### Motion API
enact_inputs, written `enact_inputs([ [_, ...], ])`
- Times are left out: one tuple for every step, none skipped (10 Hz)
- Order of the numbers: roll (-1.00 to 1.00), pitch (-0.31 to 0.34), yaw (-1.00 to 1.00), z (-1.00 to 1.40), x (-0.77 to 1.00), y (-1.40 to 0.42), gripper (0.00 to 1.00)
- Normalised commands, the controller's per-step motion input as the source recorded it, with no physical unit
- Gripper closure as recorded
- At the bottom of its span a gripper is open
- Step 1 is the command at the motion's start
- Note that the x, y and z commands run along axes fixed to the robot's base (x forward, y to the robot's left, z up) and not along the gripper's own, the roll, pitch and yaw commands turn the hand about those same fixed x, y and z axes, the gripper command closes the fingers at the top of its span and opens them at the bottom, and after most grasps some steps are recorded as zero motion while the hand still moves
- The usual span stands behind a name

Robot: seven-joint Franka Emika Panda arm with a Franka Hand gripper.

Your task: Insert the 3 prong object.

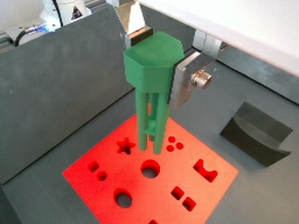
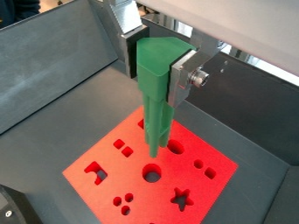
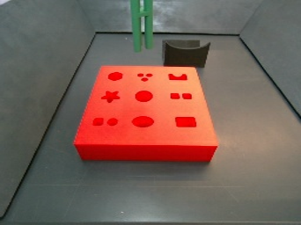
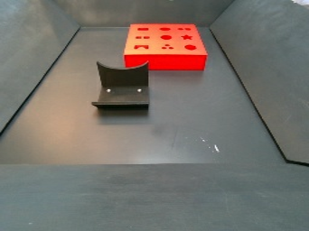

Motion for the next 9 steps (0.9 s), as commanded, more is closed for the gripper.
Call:
enact_inputs([
  [-0.06, -0.024, 0.0, 0.0, 0.15, 0.0, 1.0],
  [-0.16, -0.043, 0.22, 0.0, 0.19, 0.37, 1.0],
  [-0.07, -0.09, 0.45, 0.04, 0.19, 0.47, 1.0],
  [0.0, -0.063, 0.49, 0.07, 0.12, 0.51, 1.0],
  [0.0, -0.05, 0.48, 0.0, 0.09, 0.54, 1.0],
  [-0.02, 0.0, 0.17, 0.0, 0.28, 0.68, 1.0],
  [-0.06, 0.0, -0.35, -0.02, 0.41, 0.64, 1.0],
  [-0.03, 0.0, -0.55, -0.06, 0.45, 0.49, 1.0],
  [-0.03, -0.02, -0.6, -0.14, 0.43, 0.44, 1.0],
])
